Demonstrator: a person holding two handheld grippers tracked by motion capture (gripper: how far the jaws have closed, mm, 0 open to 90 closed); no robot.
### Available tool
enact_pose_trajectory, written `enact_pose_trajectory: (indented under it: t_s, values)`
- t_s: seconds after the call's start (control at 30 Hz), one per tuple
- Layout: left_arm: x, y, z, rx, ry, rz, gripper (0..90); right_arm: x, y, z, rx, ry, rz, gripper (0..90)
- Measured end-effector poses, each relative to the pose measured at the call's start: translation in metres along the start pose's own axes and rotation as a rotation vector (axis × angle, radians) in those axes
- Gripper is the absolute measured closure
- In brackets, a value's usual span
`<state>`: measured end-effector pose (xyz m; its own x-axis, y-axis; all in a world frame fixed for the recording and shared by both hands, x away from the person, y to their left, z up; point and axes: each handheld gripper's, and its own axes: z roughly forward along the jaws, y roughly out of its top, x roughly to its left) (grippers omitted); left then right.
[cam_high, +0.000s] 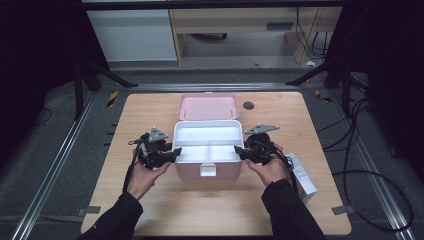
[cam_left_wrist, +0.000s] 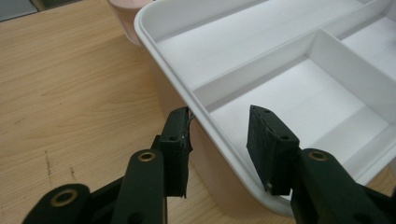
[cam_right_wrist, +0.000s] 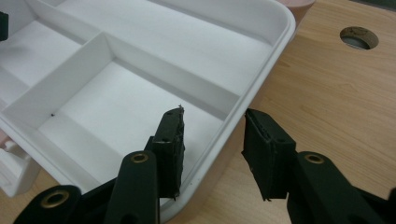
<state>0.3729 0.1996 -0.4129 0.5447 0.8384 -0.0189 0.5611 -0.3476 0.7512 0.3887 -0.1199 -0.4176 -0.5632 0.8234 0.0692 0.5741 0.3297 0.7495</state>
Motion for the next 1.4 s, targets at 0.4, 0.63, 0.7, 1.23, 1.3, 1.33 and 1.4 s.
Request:
enact_pose_trajectory:
  t_s: [0.4,0.63,0.7,1.23,1.3,1.33,1.4]
  values:
    - [0.012,0.01,-0.02,-0.055,0.005,0.041,53.2,-0.009,0.006,-0.017,-0.083,0.023,-0.01,48.7]
    - [0.024,0.022,-0.033,-0.096,-0.037,0.118,50.2,-0.02,0.017,-0.033,-0.157,0.065,-0.046,38.3]
    - [0.027,0.027,-0.035,-0.111,-0.079,0.131,49.2,-0.023,0.02,-0.037,-0.172,0.075,-0.048,36.6]
    - [0.046,0.069,-0.03,-0.044,-0.24,0.333,43.9,-0.037,0.056,-0.054,-0.199,0.087,-0.159,33.7]
    - [0.047,0.075,-0.029,-0.03,-0.261,0.344,44.2,-0.037,0.06,-0.053,-0.187,0.098,-0.186,33.6]
    - [0.047,0.077,-0.027,-0.02,-0.267,0.352,44.8,-0.038,0.061,-0.052,-0.18,0.102,-0.199,33.8]
    - [0.048,0.08,-0.023,0.026,-0.268,0.39,46.3,-0.038,0.065,-0.048,-0.155,0.104,-0.243,35.4]
